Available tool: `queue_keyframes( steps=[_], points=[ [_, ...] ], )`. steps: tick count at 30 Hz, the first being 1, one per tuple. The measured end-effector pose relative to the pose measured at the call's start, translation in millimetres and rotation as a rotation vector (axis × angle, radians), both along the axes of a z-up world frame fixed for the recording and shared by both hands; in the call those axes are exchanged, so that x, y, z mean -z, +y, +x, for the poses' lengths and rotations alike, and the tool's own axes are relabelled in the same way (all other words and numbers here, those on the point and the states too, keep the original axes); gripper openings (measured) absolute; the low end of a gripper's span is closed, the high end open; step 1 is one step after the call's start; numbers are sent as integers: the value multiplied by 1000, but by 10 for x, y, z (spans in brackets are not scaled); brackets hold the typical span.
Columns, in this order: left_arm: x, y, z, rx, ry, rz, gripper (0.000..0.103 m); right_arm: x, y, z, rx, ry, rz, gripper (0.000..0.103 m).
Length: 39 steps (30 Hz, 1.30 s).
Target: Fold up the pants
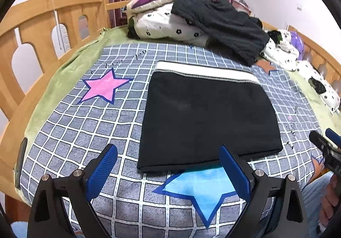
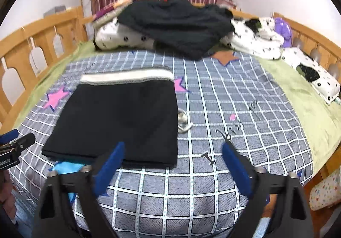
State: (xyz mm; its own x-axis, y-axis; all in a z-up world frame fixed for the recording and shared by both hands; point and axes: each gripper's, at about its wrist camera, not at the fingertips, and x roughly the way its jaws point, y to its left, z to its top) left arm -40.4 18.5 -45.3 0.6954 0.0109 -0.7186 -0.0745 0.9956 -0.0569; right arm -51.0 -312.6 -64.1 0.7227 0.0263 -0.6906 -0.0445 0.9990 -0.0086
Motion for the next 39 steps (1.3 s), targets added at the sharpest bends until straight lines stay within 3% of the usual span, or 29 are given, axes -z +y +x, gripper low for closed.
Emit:
queue_keyframes(
  steps=[3, 10, 18, 39],
  points=[
    [0, 13, -69, 13, -60, -36, 100, -15, 48, -127, -17, -39, -41, 99],
    [63, -140, -172, 8, -72, 73, 100, 53, 55, -161, -21, -12, -34, 99],
    [93, -274, -236, 37, -66, 114, 100, 75, 64, -182, -22, -7, -36, 99],
    [136, -186, -207, 19, -45, 79, 100, 123, 155, -167, -21, -12, -56, 99]
  ],
)
